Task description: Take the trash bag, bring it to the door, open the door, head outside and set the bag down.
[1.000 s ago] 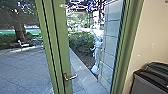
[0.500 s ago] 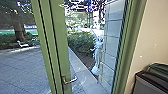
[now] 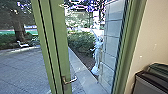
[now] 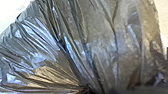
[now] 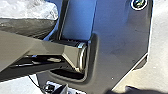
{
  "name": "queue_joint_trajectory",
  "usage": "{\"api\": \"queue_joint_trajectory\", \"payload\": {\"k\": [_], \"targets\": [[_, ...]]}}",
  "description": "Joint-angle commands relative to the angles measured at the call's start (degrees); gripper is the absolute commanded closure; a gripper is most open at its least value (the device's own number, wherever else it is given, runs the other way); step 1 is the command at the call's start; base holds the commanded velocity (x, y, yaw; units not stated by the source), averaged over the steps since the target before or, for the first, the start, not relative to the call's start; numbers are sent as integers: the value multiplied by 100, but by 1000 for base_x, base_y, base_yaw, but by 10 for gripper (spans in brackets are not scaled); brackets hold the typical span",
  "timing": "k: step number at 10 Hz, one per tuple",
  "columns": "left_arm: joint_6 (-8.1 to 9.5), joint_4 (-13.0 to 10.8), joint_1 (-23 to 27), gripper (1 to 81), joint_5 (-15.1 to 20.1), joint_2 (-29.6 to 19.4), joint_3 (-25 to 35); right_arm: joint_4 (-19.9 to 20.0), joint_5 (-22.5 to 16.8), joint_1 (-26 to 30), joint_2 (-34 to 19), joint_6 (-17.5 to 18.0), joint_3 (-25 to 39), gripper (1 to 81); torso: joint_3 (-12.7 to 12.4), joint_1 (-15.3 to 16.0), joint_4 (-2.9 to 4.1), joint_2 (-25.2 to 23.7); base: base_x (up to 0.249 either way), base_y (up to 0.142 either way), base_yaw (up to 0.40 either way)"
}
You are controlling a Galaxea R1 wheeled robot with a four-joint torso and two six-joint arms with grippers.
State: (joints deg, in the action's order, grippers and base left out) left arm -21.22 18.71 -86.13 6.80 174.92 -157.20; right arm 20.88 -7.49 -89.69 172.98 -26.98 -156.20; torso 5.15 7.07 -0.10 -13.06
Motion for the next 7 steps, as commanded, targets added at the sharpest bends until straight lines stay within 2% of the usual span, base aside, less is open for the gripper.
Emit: {"api": "queue_joint_trajectory", "payload": {"k": [1, 7], "targets": [[-57, -17, 302, 811, 418, -1, 22, -5, -403, 288, -7, -9, 3, 10, 0, 0, 0, 0, 0, 0, 0], [-66, -34, 311, 811, 418, -1, 23, -5, -403, 288, 2, -18, 3, 10, 0, 0, 0, 0, 0, 0, 0]]}}
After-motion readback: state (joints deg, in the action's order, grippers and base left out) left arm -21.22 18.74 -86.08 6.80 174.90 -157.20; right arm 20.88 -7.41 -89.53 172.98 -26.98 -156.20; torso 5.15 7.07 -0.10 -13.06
